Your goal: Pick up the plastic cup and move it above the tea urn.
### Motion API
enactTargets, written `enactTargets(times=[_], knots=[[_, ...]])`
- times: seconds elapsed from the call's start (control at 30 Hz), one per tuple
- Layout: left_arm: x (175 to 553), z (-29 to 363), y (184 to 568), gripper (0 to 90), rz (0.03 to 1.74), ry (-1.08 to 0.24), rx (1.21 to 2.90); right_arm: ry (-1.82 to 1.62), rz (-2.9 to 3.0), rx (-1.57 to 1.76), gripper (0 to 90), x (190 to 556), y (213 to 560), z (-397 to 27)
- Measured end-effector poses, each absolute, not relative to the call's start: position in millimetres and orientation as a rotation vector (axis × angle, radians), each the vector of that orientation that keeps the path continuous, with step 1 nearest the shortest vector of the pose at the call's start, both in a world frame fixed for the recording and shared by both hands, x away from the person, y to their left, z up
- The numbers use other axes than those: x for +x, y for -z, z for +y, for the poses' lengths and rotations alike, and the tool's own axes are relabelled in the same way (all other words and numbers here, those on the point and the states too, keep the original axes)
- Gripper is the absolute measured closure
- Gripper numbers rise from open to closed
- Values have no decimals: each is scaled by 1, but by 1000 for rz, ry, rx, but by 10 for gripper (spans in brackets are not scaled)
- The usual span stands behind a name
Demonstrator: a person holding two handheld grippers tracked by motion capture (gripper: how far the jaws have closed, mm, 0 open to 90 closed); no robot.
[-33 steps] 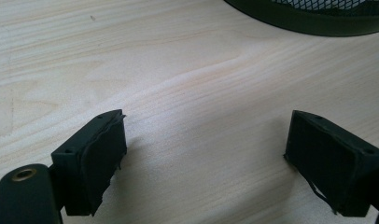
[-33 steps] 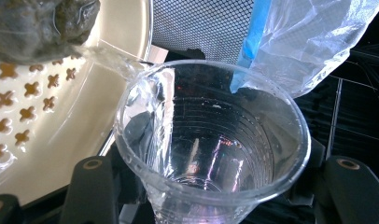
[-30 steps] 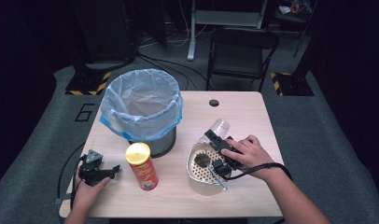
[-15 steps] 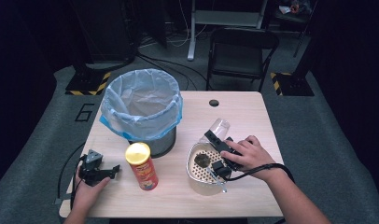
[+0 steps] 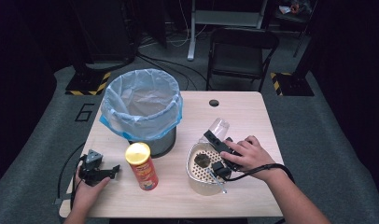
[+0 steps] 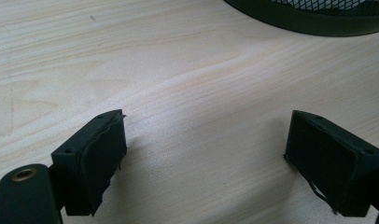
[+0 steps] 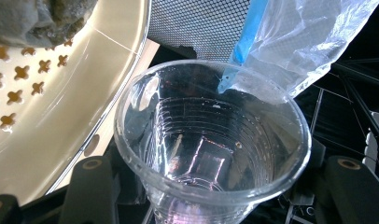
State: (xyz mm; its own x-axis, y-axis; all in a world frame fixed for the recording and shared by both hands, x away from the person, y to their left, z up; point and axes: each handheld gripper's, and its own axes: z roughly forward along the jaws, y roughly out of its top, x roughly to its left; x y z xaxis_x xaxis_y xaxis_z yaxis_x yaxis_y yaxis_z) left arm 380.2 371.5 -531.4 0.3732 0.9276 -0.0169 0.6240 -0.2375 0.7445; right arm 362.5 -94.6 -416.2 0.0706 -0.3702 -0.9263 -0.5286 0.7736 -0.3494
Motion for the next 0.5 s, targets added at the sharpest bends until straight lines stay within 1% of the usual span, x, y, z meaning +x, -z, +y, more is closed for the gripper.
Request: enactTargets(times=[0.5], knots=[[380,372,531,118,1336,-577,1963,-117,1532,-757,374,361,416,-94]])
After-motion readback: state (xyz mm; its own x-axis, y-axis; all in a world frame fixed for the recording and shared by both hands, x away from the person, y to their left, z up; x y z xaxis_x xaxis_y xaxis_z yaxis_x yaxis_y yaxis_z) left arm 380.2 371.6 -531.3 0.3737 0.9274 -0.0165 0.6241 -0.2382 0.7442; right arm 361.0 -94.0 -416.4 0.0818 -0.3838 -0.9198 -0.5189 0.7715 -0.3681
